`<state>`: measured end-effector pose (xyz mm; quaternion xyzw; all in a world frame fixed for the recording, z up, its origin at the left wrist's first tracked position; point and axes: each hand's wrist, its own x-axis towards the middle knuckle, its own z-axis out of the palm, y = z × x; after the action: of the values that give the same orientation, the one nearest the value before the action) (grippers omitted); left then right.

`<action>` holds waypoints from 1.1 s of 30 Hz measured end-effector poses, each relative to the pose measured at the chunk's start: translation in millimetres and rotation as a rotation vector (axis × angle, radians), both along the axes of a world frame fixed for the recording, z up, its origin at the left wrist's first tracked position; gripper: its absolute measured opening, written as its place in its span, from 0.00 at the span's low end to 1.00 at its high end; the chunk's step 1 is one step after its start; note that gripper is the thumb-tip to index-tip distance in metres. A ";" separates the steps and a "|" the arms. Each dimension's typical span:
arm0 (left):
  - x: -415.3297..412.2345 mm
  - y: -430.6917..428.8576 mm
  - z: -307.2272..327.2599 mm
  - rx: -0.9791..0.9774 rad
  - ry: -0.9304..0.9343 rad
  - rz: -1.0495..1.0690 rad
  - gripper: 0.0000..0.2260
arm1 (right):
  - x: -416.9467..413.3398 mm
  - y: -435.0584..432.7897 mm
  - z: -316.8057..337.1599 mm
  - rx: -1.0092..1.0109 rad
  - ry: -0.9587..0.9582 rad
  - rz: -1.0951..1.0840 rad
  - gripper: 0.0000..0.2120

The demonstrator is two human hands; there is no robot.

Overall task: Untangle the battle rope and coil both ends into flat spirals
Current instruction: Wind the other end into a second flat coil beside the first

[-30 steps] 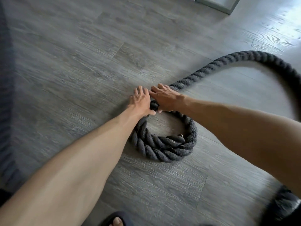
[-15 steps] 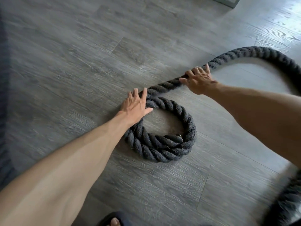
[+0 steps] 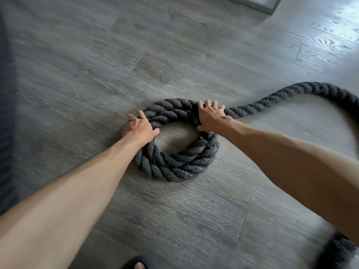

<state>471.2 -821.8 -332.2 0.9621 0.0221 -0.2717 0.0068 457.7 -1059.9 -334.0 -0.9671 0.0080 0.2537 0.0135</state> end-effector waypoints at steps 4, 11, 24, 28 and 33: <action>5.5 -29.7 5.9 0.043 -0.080 -0.309 0.56 | 10.3 11.1 5.5 -0.006 -0.022 0.273 0.46; -32.3 -49.6 -11.2 -0.199 -0.228 -0.318 0.40 | 8.0 29.5 3.1 0.009 -0.045 0.533 0.51; -8.9 -24.9 -8.0 -0.095 -0.282 -0.345 0.36 | 13.6 -149.5 0.2 -0.176 -0.063 -0.059 0.28; 13.5 -0.8 -11.5 -0.011 -0.303 -0.236 0.36 | -9.9 -168.5 0.6 -0.190 -0.028 -0.253 0.41; 34.6 20.5 -20.8 -0.006 -0.202 0.031 0.42 | -53.6 -93.5 0.7 -0.018 -0.089 -0.197 0.51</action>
<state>505.8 -801.3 -353.0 0.9841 0.0356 -0.1734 0.0159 404.2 -1153.4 -333.3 -0.9721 0.1046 0.2077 0.0298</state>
